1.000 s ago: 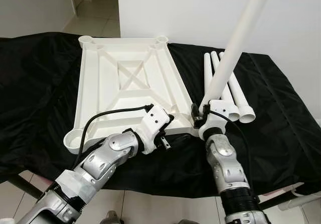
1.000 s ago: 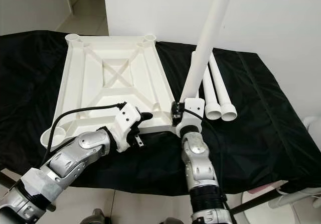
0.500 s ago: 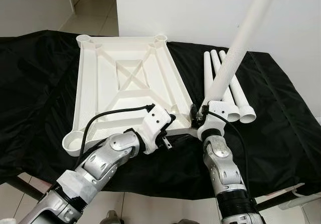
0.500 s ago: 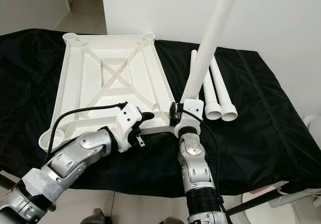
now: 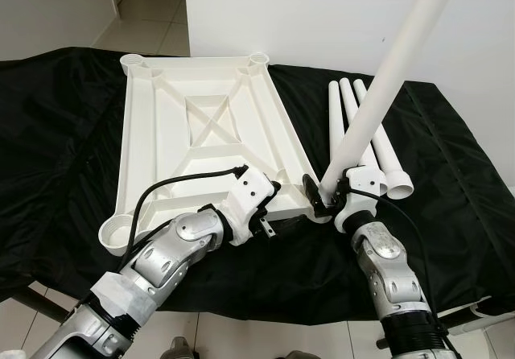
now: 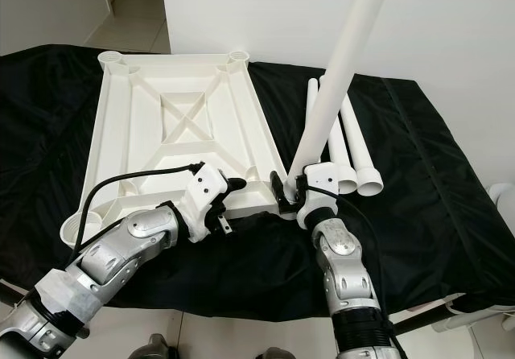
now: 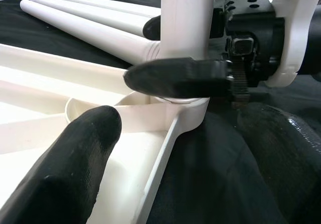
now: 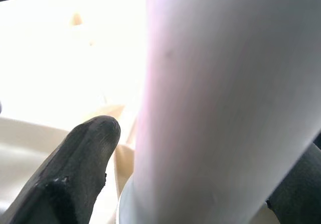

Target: Building children table

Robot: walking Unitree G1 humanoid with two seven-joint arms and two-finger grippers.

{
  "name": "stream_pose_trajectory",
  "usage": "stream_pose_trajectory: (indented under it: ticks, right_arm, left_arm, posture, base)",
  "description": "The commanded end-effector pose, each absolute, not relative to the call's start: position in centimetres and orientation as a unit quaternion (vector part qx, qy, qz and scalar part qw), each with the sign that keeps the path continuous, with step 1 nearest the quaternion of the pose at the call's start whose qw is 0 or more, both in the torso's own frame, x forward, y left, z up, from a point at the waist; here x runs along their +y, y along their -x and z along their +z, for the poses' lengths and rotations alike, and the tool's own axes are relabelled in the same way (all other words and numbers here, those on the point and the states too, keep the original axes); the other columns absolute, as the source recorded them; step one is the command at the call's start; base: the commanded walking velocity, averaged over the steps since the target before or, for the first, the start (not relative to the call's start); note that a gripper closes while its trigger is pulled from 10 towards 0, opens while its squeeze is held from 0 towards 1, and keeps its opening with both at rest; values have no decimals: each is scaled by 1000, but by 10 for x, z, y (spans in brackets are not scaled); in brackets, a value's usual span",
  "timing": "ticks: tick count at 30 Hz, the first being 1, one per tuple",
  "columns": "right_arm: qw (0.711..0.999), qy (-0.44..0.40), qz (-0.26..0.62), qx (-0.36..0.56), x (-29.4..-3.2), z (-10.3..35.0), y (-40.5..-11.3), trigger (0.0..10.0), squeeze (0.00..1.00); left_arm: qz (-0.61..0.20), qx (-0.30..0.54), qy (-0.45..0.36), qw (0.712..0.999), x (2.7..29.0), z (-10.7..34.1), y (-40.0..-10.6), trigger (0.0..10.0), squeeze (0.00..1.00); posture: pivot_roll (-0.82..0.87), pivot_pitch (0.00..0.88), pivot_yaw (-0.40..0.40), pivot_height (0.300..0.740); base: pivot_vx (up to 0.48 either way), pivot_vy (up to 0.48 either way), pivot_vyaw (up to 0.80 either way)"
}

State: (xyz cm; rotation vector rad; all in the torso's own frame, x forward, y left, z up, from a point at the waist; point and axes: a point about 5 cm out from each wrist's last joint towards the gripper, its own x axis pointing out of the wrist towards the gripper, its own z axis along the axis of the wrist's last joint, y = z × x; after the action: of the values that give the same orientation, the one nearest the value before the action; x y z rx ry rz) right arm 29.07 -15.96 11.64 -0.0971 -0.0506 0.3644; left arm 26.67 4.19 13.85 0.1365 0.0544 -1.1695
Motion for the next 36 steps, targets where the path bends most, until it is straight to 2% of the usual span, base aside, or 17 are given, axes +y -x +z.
stream_pose_trajectory:
  ticks: [1,9,10,11,12,13,23,24,26,27,36]
  right_arm:
    - [980,42,193,-22,-160,113,-289,10000,0]
    - [964,58,259,-18,-167,118,-300,10000,0]
    - [960,64,273,-17,-167,119,-302,6627,0]
    - [957,70,282,-15,-167,120,-304,1098,0]
    - [955,74,288,-15,-168,120,-305,1098,0]
    - [954,75,290,-14,-168,120,-305,0,0]
    - [952,70,299,-4,-172,114,-303,0,0]
    - [954,64,293,1,-173,111,-302,1490,0]
    - [954,64,293,1,-173,111,-302,1490,0]
    - [955,57,290,3,-173,110,-301,10000,0]
    - [979,32,200,12,-169,107,-302,10000,0]
  left_arm:
    - [-614,30,-69,786,39,137,-260,10000,0]
    - [-614,28,-66,786,38,138,-259,10000,0]
    - [-615,28,-67,785,38,138,-259,10000,0]
    - [-615,28,-67,785,38,138,-258,10000,0]
    - [-615,28,-67,785,38,138,-258,10000,0]
    - [-615,28,-66,785,38,138,-258,10000,0]
    - [-614,28,-65,786,38,138,-257,10000,0]
    - [-614,28,-64,786,38,138,-257,10000,0]
    - [-614,28,-64,786,38,138,-257,10000,0]
    - [-615,28,-65,786,38,138,-257,10000,0]
    - [-613,27,-64,787,37,138,-259,10000,0]
  posture:
    - [13,0,-58,740]
    - [19,0,-59,740]
    - [20,0,-59,740]
    - [22,0,-62,740]
    - [22,0,-62,740]
    - [24,0,-64,740]
    - [24,0,-63,740]
    - [23,0,-61,740]
    - [23,0,-61,740]
    - [23,0,-60,740]
    - [8,0,-55,740]
  base:
    - [0,0,0]
    - [0,0,0]
    - [0,0,0]
    - [0,0,0]
    - [0,0,0]
    - [0,0,0]
    - [0,0,0]
    - [0,0,0]
    - [0,0,0]
    - [0,0,0]
    - [0,0,0]
